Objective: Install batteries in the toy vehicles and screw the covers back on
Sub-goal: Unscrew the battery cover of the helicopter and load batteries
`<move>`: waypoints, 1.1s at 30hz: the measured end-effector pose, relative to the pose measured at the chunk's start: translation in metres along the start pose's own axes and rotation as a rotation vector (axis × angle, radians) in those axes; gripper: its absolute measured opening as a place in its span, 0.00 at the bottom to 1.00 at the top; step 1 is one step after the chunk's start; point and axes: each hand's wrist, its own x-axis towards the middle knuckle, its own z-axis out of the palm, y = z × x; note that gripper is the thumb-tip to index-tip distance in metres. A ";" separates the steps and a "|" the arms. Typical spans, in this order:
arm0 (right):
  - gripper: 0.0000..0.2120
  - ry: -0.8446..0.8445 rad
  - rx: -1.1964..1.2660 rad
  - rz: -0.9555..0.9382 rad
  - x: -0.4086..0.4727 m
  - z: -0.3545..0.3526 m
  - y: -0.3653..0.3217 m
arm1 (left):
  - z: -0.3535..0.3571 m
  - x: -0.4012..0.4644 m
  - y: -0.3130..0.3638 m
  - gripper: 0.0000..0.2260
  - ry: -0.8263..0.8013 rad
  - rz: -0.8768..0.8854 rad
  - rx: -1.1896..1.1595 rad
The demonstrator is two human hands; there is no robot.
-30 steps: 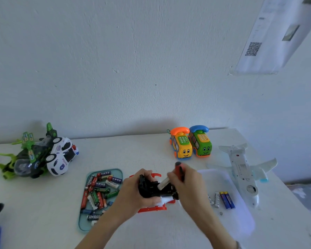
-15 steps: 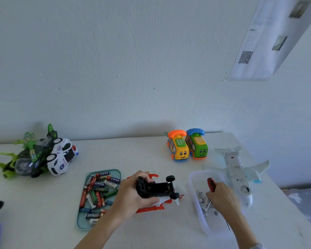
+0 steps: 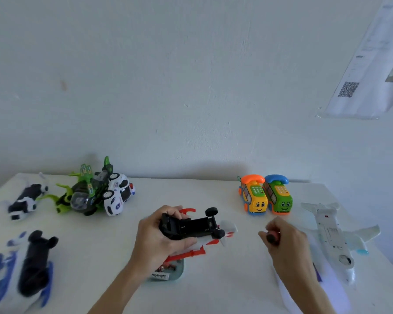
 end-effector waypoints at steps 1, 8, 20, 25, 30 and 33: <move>0.12 -0.032 0.000 -0.019 0.000 0.009 -0.008 | -0.014 -0.002 0.001 0.21 0.023 0.005 -0.007; 0.15 -0.409 -0.154 -0.002 -0.015 0.092 -0.039 | -0.100 -0.021 -0.002 0.20 0.176 -0.055 0.023; 0.06 -0.443 -0.153 0.216 -0.045 0.142 -0.053 | -0.159 -0.067 -0.028 0.21 0.026 -0.199 0.099; 0.08 -0.325 -0.123 0.208 -0.054 0.147 -0.052 | -0.163 -0.073 -0.035 0.20 0.134 -0.185 0.086; 0.10 -0.249 -0.179 0.160 -0.065 0.147 -0.059 | -0.169 -0.072 -0.045 0.19 0.189 -0.181 0.085; 0.02 -0.299 -0.056 0.043 -0.072 0.147 -0.072 | -0.172 -0.070 -0.051 0.20 0.206 -0.193 0.094</move>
